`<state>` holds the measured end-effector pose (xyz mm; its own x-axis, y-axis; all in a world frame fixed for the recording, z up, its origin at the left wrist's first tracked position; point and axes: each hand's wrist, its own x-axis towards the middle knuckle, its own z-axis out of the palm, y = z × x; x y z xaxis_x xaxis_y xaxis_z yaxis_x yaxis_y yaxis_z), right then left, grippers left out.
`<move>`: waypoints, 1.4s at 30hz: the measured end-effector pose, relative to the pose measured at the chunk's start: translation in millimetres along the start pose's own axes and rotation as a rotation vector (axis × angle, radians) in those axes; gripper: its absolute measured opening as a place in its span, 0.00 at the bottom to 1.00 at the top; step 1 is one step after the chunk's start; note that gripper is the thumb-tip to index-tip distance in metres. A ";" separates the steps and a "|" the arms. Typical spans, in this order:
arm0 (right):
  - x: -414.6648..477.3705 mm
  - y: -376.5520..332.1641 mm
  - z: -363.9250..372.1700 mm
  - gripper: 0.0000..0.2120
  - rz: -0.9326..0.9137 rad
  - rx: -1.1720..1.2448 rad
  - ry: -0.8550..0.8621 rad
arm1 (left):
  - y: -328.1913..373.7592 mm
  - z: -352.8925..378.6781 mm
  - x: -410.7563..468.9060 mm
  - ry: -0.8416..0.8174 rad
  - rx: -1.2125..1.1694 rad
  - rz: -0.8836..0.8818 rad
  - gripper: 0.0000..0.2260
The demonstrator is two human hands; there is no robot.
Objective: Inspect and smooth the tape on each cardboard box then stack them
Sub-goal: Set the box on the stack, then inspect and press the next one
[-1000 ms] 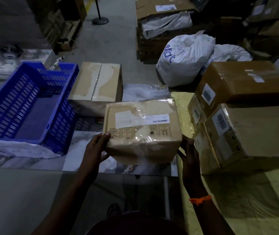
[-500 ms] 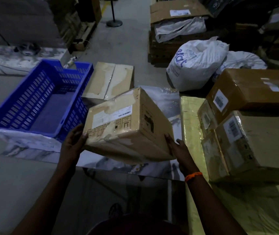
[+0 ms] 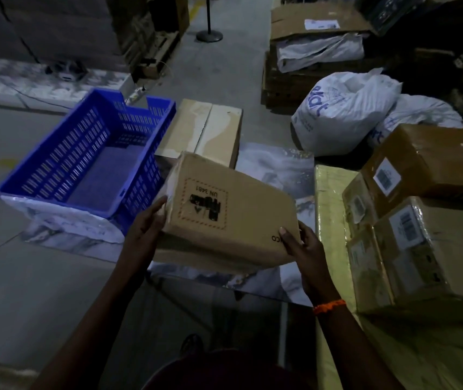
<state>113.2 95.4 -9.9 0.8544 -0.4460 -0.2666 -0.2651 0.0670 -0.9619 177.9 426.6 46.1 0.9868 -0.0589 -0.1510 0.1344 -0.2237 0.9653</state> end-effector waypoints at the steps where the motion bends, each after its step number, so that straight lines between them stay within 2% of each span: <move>1: -1.4 -3.5 -1.8 0.21 -0.032 -0.040 0.016 | 0.8 5.3 -2.4 -0.016 -0.044 -0.025 0.35; 3: -5.7 -10.3 -7.9 0.21 -0.084 -0.100 0.053 | -4.0 13.5 -6.7 -0.055 -0.127 -0.042 0.38; 7: -16.5 -14.2 -25.8 0.22 -0.172 -0.171 0.110 | -33.2 28.9 -12.0 -0.138 -0.225 -0.118 0.17; 9: -19.9 -10.8 -33.2 0.24 -0.180 -0.226 0.119 | -51.9 34.2 -10.9 -0.148 -0.172 -0.146 0.12; 12: -24.8 -2.7 -39.5 0.33 -0.169 -0.278 0.126 | -58.1 38.8 -17.4 -0.195 -0.124 -0.126 0.15; 16: -34.1 0.4 -37.2 0.32 -0.170 -0.248 0.159 | -50.1 39.7 -18.4 -0.202 -0.141 -0.130 0.21; 20: -33.3 3.5 -39.0 0.32 -0.148 -0.231 0.159 | -45.6 39.0 -10.0 -0.134 -0.178 -0.219 0.19; 24: -18.9 -0.8 -44.4 0.28 -0.108 -0.219 0.145 | -29.7 39.1 2.9 -0.079 -0.191 -0.227 0.15; 27: -2.4 -13.2 -44.0 0.25 -0.034 -0.186 0.092 | -17.0 36.1 20.2 -0.138 -0.101 -0.171 0.16; 29: 7.5 -23.7 -39.1 0.18 0.007 -0.206 0.054 | -8.5 38.3 31.9 -0.191 0.000 -0.174 0.12; 31: 16.0 -31.1 -34.5 0.10 0.012 -0.239 0.044 | -2.9 42.9 39.3 -0.227 0.001 -0.190 0.07; 32: 18.4 -34.5 -32.7 0.09 0.002 -0.242 0.052 | -0.5 45.1 41.2 -0.229 -0.023 -0.191 0.09; 37: 6.8 -39.0 -40.2 0.18 -0.055 -0.181 0.161 | -2.2 38.6 35.4 -0.193 -0.162 -0.195 0.25; 39: -4.5 -33.2 -44.7 0.19 -0.049 -0.117 0.200 | -5.4 35.2 26.3 -0.187 -0.193 -0.189 0.24; 42: -23.4 -19.2 -50.2 0.25 -0.033 -0.074 0.258 | -14.0 35.9 7.6 -0.131 -0.308 -0.242 0.21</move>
<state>75.8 59.7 17.9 0.7237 -0.6600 -0.2016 -0.2793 -0.0130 -0.9601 180.4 394.4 23.8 0.9064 -0.1677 -0.3878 0.4012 0.0541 0.9144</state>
